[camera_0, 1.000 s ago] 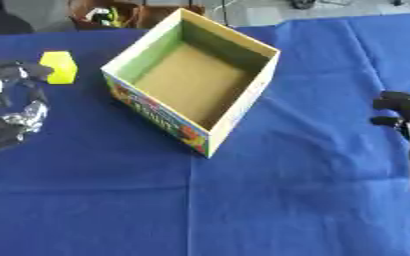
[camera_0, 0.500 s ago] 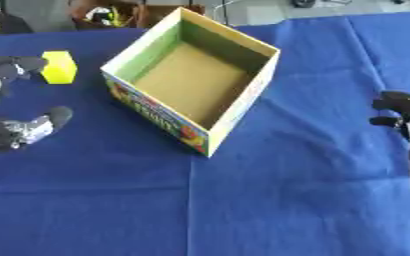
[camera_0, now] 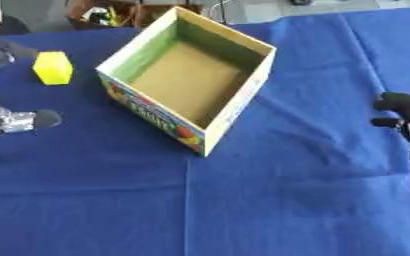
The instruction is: Pick up objects on the table and place them in the box.
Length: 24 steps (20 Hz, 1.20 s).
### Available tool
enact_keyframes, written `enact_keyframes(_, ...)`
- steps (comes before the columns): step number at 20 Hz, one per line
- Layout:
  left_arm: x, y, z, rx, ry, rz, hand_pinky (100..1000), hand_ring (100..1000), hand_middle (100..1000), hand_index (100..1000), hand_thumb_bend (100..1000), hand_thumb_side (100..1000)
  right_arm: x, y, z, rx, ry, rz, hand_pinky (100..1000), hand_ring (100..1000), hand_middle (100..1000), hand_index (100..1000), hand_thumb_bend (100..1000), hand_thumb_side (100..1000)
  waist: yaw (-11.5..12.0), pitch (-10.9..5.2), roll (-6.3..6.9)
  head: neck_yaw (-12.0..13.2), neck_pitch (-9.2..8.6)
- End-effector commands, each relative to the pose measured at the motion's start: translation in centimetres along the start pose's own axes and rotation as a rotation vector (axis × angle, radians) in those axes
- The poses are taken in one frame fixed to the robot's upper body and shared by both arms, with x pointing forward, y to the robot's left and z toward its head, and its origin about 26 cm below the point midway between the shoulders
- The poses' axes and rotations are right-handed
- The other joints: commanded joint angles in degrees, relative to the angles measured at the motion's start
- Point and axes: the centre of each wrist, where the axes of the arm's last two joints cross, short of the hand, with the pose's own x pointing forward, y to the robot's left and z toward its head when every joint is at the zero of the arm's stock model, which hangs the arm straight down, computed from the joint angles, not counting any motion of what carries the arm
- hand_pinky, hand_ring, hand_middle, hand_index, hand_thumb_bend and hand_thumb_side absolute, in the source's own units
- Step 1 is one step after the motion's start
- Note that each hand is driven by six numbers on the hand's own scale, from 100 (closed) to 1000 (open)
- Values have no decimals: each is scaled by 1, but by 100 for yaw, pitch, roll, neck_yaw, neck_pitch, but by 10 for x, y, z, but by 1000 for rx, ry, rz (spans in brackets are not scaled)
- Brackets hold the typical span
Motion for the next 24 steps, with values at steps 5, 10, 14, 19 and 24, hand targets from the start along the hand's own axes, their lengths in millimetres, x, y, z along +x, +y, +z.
enact_keyframes(5,-34,19,-2,-38,38,-75,822,935,923,1000,793,920,3,-3,0,13,-17,20,667,783,623,764,100,892,-51,-109,-12,251,277)
enact_keyframes(10,-47,28,-7,-61,50,-112,838,946,926,1000,816,916,3,-2,2,25,-15,25,667,783,622,763,100,892,-114,-79,-60,456,328)
enact_keyframes(14,-55,39,-16,-75,61,-161,828,944,914,1000,826,892,2,-1,4,43,-14,27,667,783,622,763,100,893,-137,-41,-94,559,266)
enact_keyframes(19,-67,48,-29,-83,91,-187,810,935,914,1000,779,836,2,2,5,65,-17,28,668,783,622,763,100,895,-189,41,-119,569,86)
enact_keyframes(24,-75,53,-41,-89,114,-208,810,934,910,1000,720,758,2,3,6,73,-19,36,668,784,622,764,100,896,-267,155,-123,534,-146)
